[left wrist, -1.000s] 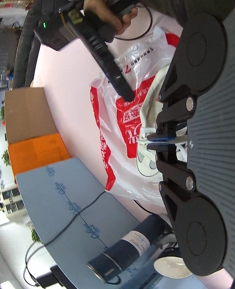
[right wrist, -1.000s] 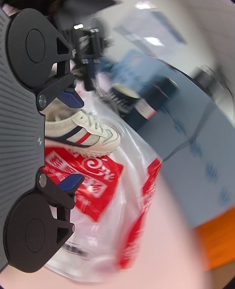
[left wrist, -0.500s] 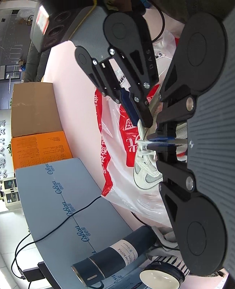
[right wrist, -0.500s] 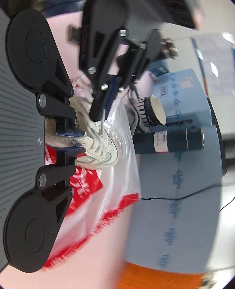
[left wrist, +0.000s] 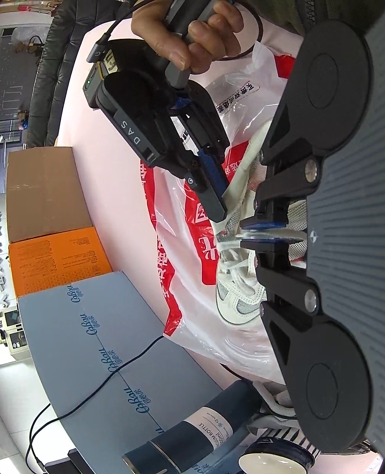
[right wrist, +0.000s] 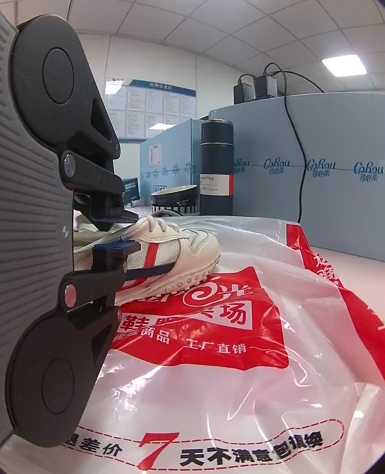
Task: Lace up shoes with both hands
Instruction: 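Pinch the white lace at the eyelets with the left tool while the right tool holds the sneaker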
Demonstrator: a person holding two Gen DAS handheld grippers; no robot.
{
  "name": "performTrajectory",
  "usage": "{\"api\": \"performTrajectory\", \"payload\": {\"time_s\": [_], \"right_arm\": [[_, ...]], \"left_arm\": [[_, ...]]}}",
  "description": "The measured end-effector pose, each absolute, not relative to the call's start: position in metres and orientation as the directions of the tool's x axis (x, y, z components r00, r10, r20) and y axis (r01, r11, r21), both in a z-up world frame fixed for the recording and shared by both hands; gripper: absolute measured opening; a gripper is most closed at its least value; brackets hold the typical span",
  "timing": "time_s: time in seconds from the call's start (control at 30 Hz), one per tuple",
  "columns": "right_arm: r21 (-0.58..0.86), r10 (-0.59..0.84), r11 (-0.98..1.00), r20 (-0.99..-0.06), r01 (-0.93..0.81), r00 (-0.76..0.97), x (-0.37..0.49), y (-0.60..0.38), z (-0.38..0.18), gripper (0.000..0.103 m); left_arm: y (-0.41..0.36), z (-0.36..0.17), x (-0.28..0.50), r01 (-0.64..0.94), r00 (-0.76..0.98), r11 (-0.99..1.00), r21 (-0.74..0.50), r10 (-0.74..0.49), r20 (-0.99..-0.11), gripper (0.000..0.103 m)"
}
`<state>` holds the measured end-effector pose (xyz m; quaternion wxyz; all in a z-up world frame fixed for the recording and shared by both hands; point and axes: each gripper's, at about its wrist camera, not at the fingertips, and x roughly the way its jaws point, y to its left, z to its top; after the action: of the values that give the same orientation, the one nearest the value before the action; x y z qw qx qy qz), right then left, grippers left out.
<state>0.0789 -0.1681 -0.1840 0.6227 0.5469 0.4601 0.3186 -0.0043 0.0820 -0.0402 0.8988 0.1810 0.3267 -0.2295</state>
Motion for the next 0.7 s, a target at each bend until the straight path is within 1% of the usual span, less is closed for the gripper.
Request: {"api": "performTrajectory", "payload": {"time_s": [0.23,0.37,0.53,0.7], "right_arm": [[0.975,0.904,0.187,-0.217,0.116,0.369,0.08,-0.171,-0.187,0.013],[0.976,0.905,0.184,-0.215,0.12,0.367,0.081,-0.172,-0.189,0.013],[0.976,0.906,0.178,-0.212,0.125,0.366,0.081,-0.174,-0.192,0.013],[0.976,0.908,0.175,-0.21,0.128,0.363,0.083,-0.175,-0.193,0.013]], "left_arm": [[0.083,-0.041,-0.005,0.521,0.69,0.837,0.167,-0.297,-0.66,0.006],[0.086,-0.038,-0.009,0.514,0.704,0.842,0.166,-0.304,-0.642,0.003],[0.09,-0.031,-0.016,0.512,0.719,0.844,0.161,-0.318,-0.618,0.002],[0.085,-0.034,-0.015,0.526,0.71,0.833,0.17,-0.32,-0.627,0.002]]}}
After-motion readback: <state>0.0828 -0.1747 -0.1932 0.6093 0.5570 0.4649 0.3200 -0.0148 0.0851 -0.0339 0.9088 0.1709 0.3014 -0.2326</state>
